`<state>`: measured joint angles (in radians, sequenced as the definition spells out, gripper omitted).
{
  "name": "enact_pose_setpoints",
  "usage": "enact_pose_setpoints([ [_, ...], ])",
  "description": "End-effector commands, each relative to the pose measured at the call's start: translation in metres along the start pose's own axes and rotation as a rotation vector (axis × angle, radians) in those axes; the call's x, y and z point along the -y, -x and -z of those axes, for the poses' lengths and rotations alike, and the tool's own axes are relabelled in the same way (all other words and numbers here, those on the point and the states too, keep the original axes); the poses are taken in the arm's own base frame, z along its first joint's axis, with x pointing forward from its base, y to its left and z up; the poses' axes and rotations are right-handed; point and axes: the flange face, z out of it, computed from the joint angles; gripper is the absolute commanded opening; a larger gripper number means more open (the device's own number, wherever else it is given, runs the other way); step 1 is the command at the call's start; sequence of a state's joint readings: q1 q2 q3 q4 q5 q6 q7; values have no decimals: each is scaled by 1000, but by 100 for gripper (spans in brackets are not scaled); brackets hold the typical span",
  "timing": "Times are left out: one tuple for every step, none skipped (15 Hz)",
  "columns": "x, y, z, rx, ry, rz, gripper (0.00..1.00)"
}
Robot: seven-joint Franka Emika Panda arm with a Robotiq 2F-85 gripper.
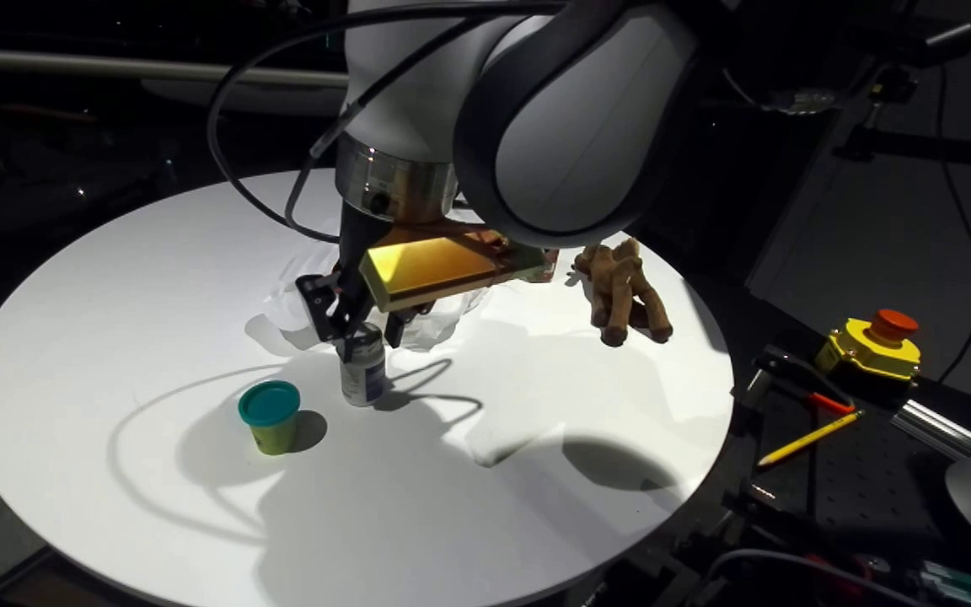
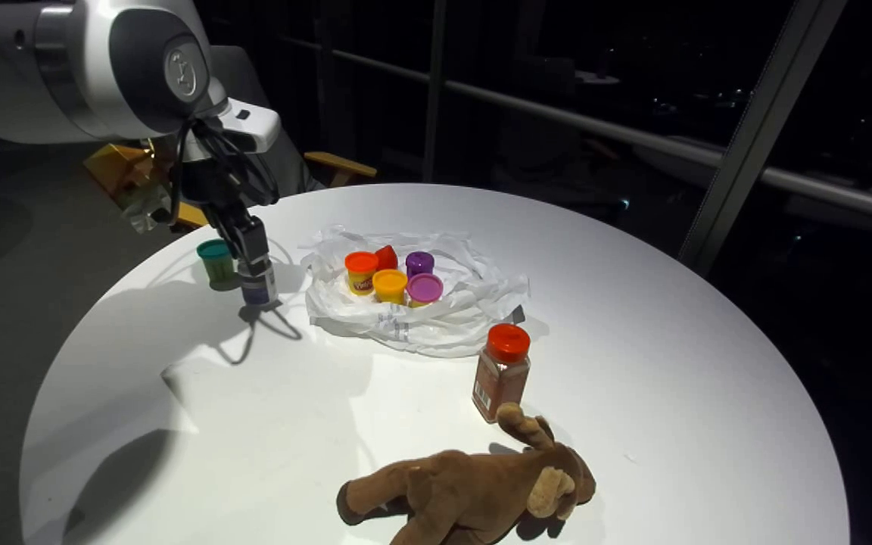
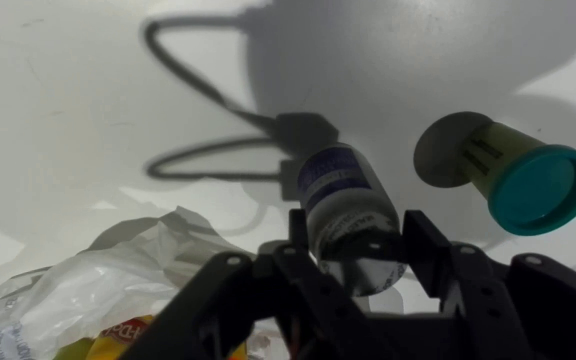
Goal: Put the objects on the table into the plastic bag.
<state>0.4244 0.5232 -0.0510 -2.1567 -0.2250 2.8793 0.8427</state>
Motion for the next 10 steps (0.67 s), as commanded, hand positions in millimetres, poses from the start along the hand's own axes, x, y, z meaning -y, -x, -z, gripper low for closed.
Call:
enact_pose_setpoints([
  [7,-10,3,-42,-13,18,23],
  [6,-10,2,-43,-11,20,19],
  [7,-10,3,-38,-11,23,19],
  [7,-10,4,-38,-7,27,19],
  [8,-11,10,-42,-4,27,19],
  [10,-14,18,-57,2,23,19],
  [11,-20,30,-87,7,16,19],
  [12,-27,42,-113,18,16,19],
  [11,-39,55,-145,25,9,19],
  [10,-48,66,-169,29,0,19],
])
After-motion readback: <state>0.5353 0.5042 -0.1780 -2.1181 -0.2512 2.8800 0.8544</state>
